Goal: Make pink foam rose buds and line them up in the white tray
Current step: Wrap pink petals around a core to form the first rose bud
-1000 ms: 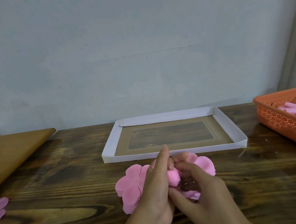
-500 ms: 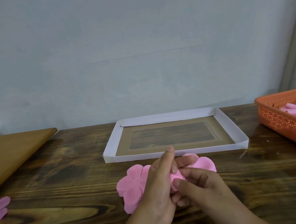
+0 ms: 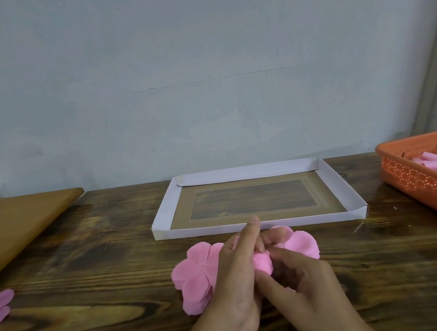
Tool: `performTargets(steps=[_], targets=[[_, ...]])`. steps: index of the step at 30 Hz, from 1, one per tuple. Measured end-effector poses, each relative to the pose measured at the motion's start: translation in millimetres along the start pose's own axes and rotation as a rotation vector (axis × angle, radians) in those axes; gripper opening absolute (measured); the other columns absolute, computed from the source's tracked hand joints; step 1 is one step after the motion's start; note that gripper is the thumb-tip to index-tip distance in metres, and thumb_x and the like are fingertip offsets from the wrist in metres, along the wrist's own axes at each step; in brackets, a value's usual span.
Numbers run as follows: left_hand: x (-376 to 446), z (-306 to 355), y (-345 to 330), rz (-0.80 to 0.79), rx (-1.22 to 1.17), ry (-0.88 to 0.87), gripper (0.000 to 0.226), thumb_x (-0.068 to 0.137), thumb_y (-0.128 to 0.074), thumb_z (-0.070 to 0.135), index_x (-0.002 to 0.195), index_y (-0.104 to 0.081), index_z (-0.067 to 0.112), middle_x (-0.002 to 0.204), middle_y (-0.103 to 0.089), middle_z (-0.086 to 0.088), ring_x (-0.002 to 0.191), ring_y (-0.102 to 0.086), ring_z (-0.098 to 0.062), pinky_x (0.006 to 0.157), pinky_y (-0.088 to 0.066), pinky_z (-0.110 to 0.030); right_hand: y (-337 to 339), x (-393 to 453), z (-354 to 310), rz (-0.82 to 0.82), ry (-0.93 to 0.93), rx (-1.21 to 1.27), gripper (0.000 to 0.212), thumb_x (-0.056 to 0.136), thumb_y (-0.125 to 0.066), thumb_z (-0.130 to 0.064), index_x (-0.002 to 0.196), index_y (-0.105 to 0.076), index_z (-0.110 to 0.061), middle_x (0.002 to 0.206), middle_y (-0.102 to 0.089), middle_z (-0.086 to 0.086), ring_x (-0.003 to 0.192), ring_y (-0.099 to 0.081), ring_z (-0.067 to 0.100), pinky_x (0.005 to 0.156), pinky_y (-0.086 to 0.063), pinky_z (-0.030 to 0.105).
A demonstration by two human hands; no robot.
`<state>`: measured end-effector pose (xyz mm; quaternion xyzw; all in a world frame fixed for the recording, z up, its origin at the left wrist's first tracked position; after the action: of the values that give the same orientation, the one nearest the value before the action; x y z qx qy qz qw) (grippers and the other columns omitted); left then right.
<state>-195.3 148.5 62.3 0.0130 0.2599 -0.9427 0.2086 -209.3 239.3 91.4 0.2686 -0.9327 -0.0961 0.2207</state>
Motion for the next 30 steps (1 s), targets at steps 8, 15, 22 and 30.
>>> performTargets(steps=[8,15,22,30], targets=[[0,-1,4,0.004,0.074,0.045,0.051,0.063,-0.073,0.063,0.046,-0.047,0.022,0.093,-0.079,-0.005,0.071,-0.067,-0.026,0.051,-0.041,-0.025,-11,4,10,-0.196,-0.177,0.387,0.011,0.089,-0.071,-0.009,0.083,-0.080,-0.011,0.074,-0.074,0.013,0.070,-0.069,0.013,0.069,-0.054,0.020],[3,0,7,0.045,0.051,0.023,0.052,0.074,-0.068,0.061,0.046,-0.047,0.023,0.071,-0.072,-0.005,0.082,-0.077,-0.020,0.070,-0.056,-0.040,-10,2,19,-0.113,-0.216,0.202,0.017,0.090,-0.072,-0.014,0.099,-0.077,-0.027,0.083,-0.079,-0.004,0.082,-0.073,0.005,0.076,-0.056,0.020],[1,-2,3,0.032,-0.001,0.038,0.053,0.076,-0.063,0.059,0.045,-0.046,0.020,0.096,-0.080,-0.008,0.080,-0.077,-0.030,0.057,-0.056,-0.037,3,-2,-10,0.071,0.072,-0.186,0.054,0.079,-0.081,-0.018,0.088,-0.055,-0.065,0.073,-0.066,-0.037,0.068,-0.066,-0.010,0.059,-0.045,0.000],[0,0,-2,-0.072,0.117,0.038,0.053,0.080,-0.073,0.062,0.047,-0.060,0.023,0.107,-0.079,-0.008,0.100,-0.075,-0.031,0.086,-0.058,-0.050,-5,2,2,-0.136,-0.081,0.128,0.021,0.094,-0.069,-0.016,0.090,-0.078,-0.034,0.077,-0.076,0.002,0.074,-0.072,0.010,0.070,-0.057,0.024]])
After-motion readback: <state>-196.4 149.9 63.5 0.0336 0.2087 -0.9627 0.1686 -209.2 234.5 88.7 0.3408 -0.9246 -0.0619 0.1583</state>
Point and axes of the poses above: each hand's wrist, its own x-axis towards the middle knuckle, its own y-axis out of the back of the hand, z = x × y, the point moved 10 cm from there along x, towards the middle knuckle
